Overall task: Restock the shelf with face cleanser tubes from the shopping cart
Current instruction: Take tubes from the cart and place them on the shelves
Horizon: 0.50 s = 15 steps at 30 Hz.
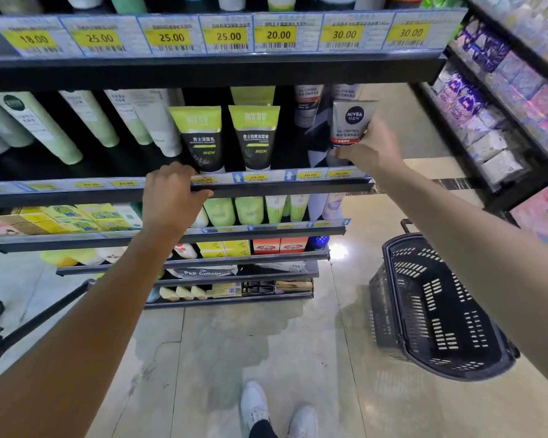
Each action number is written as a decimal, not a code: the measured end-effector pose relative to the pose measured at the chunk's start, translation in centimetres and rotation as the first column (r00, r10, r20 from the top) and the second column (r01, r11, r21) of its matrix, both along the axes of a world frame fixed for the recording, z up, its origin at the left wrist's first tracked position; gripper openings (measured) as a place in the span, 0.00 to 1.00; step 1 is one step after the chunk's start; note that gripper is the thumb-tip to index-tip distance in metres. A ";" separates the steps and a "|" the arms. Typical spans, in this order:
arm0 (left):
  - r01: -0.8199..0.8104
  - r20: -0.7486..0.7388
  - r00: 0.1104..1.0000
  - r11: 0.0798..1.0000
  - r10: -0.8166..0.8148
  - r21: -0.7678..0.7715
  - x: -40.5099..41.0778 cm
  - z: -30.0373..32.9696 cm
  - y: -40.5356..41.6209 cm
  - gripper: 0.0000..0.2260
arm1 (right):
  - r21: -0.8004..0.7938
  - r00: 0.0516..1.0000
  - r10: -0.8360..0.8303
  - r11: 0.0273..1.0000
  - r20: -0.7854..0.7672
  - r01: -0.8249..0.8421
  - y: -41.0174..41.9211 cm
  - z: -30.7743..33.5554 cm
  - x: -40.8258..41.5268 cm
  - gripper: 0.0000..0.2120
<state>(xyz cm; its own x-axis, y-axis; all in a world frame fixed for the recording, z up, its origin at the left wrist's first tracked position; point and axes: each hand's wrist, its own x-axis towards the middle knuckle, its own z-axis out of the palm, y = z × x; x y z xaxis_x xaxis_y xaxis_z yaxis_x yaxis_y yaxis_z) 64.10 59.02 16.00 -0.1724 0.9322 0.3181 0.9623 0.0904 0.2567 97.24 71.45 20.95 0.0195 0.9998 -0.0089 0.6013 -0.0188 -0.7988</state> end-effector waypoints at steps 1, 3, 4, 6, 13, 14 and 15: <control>-0.003 0.000 1.000 1.000 0.003 0.002 0.0 0.0 0.0 0.17 | 0.002 1.000 -0.011 1.000 -0.004 0.011 0.1 0.0 0.0 0.24; -0.005 -0.005 1.000 1.000 0.005 0.006 -0.1 -0.1 0.1 0.17 | -0.009 0.999 -0.038 0.999 -0.009 0.038 0.8 0.0 -0.1 0.24; -0.005 -0.012 1.000 1.000 0.005 0.008 -0.2 -0.2 0.1 0.17 | -0.020 0.998 -0.055 0.998 -0.010 0.054 1.1 0.0 -0.2 0.24; -0.001 -0.027 1.000 1.000 0.001 0.014 -0.3 -0.5 0.2 0.17 | -0.039 0.996 -0.084 0.996 -0.016 0.083 2.0 0.0 -0.4 0.26; -0.006 -0.031 0.999 0.999 0.008 0.038 -0.5 -1.2 0.4 0.18 | -0.053 0.985 -0.147 0.988 -0.089 0.143 4.2 -0.6 -0.9 0.27; -0.005 -0.031 0.999 0.999 0.006 0.042 -0.6 -1.3 0.4 0.18 | -0.047 0.984 -0.149 0.988 -0.096 0.145 4.2 -0.7 -0.9 0.27; -0.005 -0.032 0.999 0.999 0.006 0.044 -0.6 -1.3 0.4 0.18 | -0.037 0.983 -0.153 0.988 -0.100 0.150 4.2 -0.8 -1.0 0.26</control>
<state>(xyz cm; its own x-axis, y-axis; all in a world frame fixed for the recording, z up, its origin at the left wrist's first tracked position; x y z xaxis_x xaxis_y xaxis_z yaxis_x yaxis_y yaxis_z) 63.49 59.41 14.69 -0.1665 0.9165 0.3638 0.9695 0.0848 0.2299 96.28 75.63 20.14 0.1683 0.9846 -0.0482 0.5047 -0.1281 -0.8537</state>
